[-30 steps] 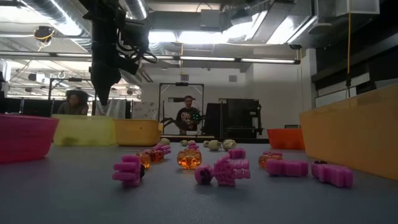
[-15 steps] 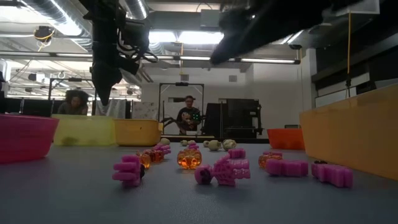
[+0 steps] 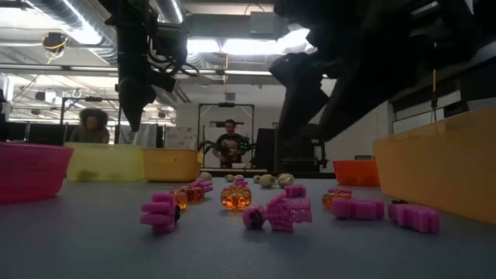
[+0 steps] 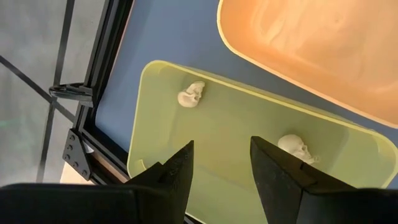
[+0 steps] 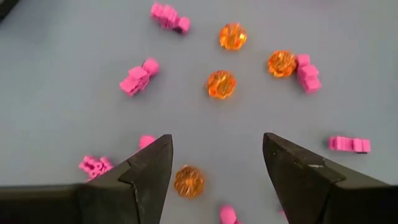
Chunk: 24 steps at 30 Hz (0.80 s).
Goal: Sort Halloween decoration
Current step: Put the orange pumpkin toy into the orange bin
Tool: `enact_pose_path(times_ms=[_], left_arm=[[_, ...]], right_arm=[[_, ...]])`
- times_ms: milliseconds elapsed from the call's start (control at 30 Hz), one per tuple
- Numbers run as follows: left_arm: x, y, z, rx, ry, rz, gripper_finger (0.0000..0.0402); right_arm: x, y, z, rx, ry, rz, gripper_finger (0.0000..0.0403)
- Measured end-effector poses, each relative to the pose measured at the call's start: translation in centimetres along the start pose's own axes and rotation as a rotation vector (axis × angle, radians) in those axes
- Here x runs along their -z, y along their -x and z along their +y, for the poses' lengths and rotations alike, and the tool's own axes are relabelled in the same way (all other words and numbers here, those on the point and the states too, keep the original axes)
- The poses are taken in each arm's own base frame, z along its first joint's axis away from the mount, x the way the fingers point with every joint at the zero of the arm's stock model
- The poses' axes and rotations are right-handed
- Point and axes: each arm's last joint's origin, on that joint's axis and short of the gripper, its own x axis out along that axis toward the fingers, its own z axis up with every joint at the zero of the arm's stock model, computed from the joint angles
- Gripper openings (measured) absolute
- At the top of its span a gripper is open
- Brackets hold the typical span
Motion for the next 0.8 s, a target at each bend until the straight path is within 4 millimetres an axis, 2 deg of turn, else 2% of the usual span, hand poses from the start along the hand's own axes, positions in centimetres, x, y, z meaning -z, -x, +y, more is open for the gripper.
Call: enact_pose_path(times_ms=[133, 300, 633, 800], left_arm=[[-0.1, 0.0, 0.0, 0.0, 0.002, -0.006, 0.0142], [-0.1, 0.0, 0.0, 0.0, 0.005, -0.012, 0.0142], [-0.2, 0.0, 0.0, 0.0, 0.007, -0.015, 0.0142], [-0.2, 0.0, 0.0, 0.0, 0.008, -0.021, 0.0142]], right_arm=[[-1.0, 0.3, -0.1, -0.01, 0.002, 0.071, 0.0248], [-2.0, -0.3, -0.2, -0.052, 0.075, 0.173, 0.0248], [-2.1, -3.0, -0.2, -0.092, 0.095, 0.342, 0.0248], [-1.7, -3.4, -0.2, -0.098, 0.093, 0.374, 0.0248]])
